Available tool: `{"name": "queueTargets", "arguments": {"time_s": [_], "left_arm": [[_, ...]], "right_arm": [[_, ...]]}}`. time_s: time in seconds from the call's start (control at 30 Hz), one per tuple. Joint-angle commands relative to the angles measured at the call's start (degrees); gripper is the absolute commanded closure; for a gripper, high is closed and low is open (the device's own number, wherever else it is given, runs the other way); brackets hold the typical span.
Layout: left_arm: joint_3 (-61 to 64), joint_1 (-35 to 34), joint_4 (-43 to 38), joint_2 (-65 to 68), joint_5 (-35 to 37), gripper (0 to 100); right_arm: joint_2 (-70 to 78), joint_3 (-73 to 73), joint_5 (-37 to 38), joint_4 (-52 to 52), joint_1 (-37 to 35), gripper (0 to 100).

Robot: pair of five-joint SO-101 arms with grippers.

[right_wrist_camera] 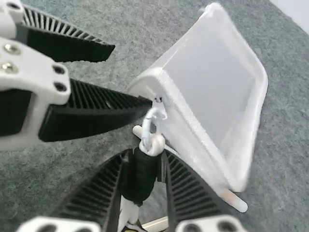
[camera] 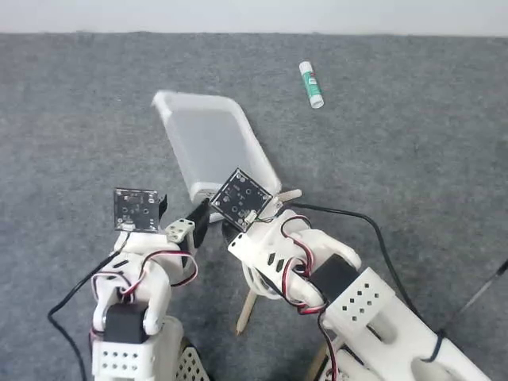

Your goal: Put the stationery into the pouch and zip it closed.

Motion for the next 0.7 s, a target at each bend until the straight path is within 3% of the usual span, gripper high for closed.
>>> {"name": "queueTargets", "arguments": {"time_s": [0.0,0.23,0.4,0.67], "left_arm": [[0.2,-0.4,-4.2,-0.5,-3.2,80],[0.0,-0.3,-3.6,-0.5,-4.7,81],[-1.4,-0.3,0.3,-0.5,-4.4,71],[-1.4,-0.2,0.0,-0.5,-4.8,79]], "right_arm": [[-2.8,-0.9,0.8,-0.7,-0.2,99.3],[-2.8,-0.9,0.8,-0.7,-0.2,99.3],[-2.6,-0.8,0.8,-0.7,-0.1,99.3],[-2.8,-0.8,0.8,0.5,-0.1,99.3]]}}
